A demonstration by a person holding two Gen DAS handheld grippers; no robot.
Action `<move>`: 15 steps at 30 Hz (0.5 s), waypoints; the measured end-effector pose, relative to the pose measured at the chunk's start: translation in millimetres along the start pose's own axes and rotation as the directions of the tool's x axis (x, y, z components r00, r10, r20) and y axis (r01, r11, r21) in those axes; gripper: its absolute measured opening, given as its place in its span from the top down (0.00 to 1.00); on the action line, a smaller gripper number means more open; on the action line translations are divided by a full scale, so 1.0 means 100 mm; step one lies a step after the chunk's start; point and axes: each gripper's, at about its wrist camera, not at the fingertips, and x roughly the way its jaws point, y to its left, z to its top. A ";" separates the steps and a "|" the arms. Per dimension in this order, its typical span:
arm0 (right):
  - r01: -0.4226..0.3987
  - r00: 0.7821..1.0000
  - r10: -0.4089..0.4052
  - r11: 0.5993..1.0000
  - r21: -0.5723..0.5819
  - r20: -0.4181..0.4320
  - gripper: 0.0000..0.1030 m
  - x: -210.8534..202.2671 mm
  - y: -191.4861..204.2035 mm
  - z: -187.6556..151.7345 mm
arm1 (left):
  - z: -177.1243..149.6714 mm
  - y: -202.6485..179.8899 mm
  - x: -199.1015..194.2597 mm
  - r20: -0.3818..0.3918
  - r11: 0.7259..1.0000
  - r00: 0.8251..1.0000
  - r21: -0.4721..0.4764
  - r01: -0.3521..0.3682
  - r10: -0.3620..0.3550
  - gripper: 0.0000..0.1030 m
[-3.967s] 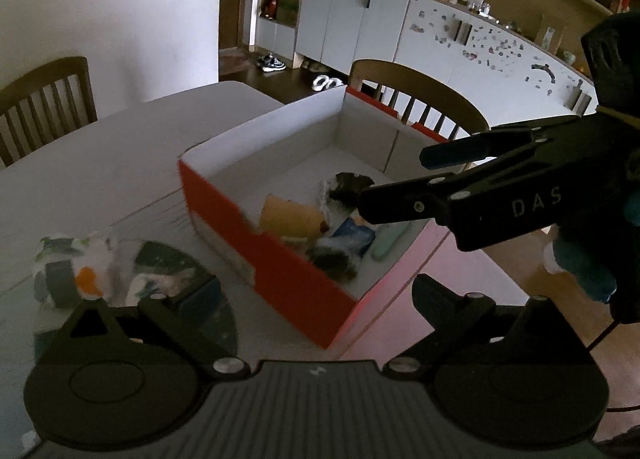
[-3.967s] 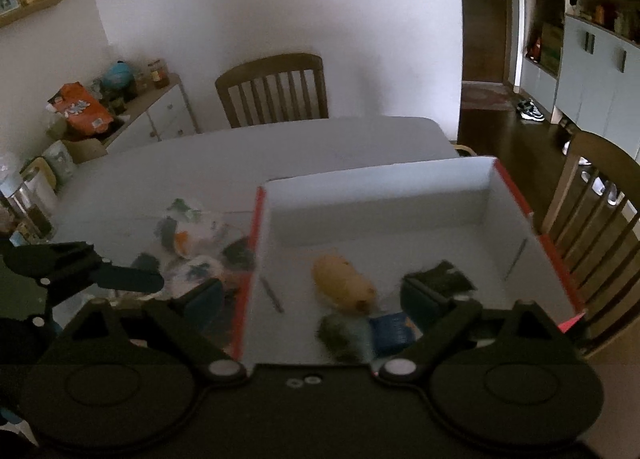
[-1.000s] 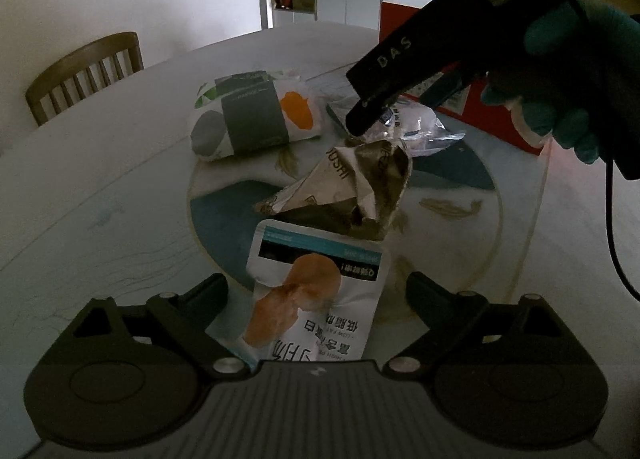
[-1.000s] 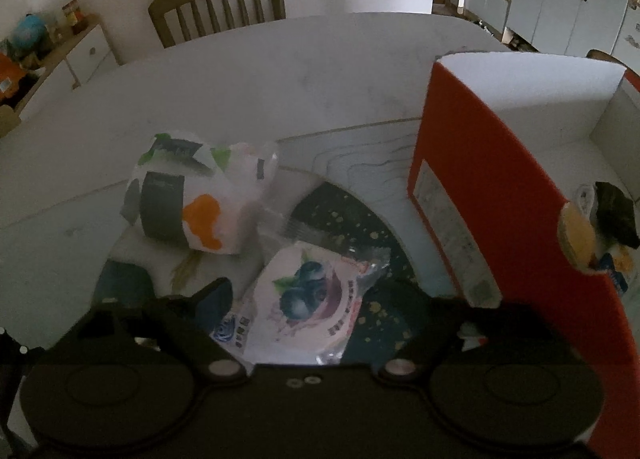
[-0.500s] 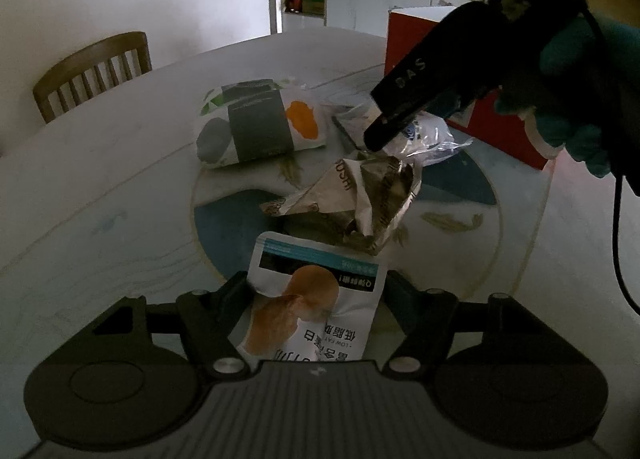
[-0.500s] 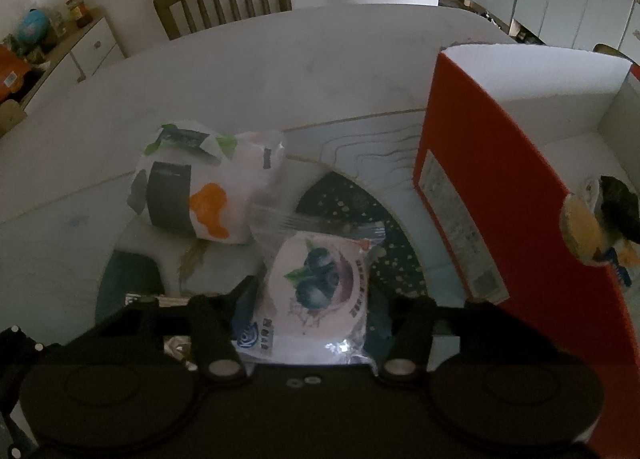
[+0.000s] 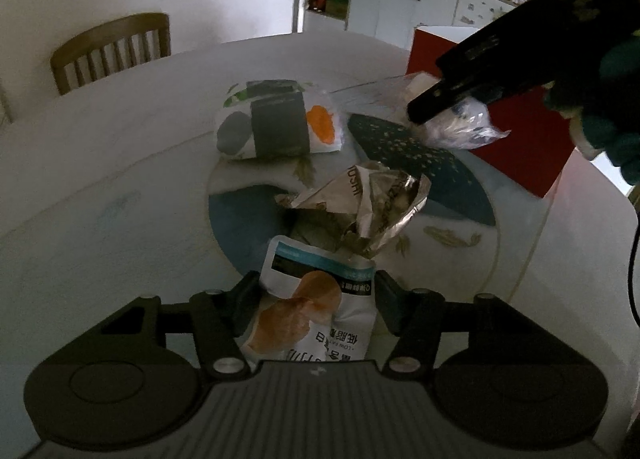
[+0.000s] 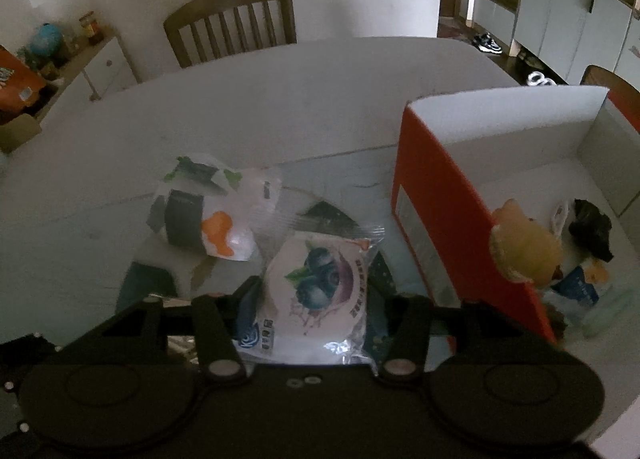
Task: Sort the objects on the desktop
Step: 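Carry the blueberry bag in the right tool and white packet in the left tool over the red box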
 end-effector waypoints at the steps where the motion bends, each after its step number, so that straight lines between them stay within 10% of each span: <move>1: -0.006 1.000 0.006 1.000 -0.002 0.004 0.47 -0.04 -0.01 0.01 | -0.01 0.01 -0.01 -0.002 1.000 1.000 -0.009 0.000 0.000 0.42; 15: -0.062 0.998 0.062 0.998 0.002 0.004 0.47 -0.46 -0.13 -0.07 | -0.10 -0.09 -0.31 -0.025 0.995 1.000 -0.102 -0.013 0.010 0.43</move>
